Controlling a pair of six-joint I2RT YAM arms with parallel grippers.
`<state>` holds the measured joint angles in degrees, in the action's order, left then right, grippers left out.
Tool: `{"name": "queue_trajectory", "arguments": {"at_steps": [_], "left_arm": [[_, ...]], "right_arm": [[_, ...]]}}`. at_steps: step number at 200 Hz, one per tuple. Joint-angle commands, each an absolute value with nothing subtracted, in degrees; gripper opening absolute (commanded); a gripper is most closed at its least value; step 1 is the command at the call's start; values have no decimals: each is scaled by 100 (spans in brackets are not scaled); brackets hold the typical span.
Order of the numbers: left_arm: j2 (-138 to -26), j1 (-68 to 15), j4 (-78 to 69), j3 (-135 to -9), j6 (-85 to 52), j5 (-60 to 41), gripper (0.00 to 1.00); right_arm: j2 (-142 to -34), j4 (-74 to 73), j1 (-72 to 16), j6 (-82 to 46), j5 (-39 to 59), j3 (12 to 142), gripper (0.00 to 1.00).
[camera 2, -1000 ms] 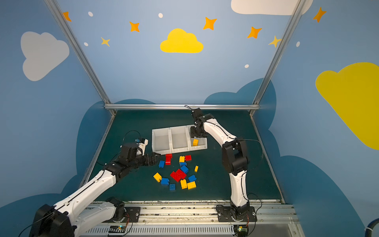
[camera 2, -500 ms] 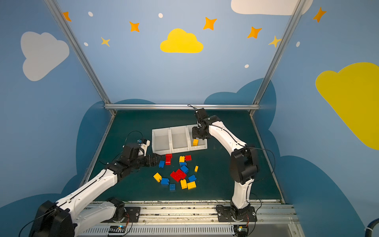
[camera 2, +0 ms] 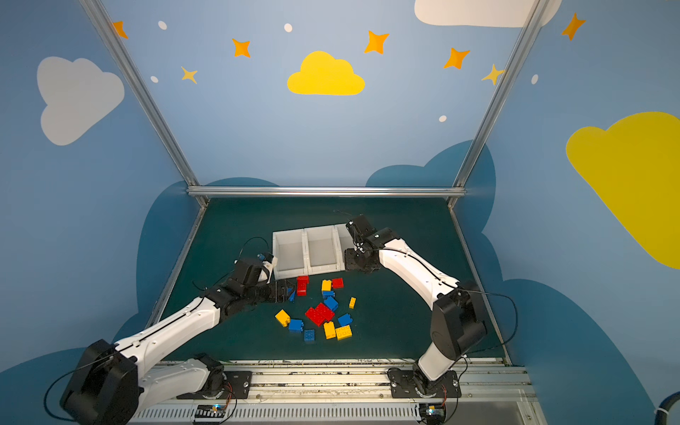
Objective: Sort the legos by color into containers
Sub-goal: 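Grasp the red brick beside the bin with the left gripper while the right withdraws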
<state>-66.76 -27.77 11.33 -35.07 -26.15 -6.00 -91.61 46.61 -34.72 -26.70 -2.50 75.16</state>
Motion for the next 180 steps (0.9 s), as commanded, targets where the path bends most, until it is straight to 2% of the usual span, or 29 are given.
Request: {"name": "queue_trajectory", "arguments": {"at_steps": [1,108,180], "left_arm": [[-6773,-2844,1233,-3679,-2639,-448,85],[-7229,-2936,1327,-3877,-2813,-119,82],[-7988,-3091,1292,-4239,-2792,-442,81]], "right_arm": [[-8875,4600,-3494,-2986,-350,7267,65],[-8879,4617,-3585,-3162,-431,7239,65],[-8886,4553,-3667,-3267,-431,7153,65]]}}
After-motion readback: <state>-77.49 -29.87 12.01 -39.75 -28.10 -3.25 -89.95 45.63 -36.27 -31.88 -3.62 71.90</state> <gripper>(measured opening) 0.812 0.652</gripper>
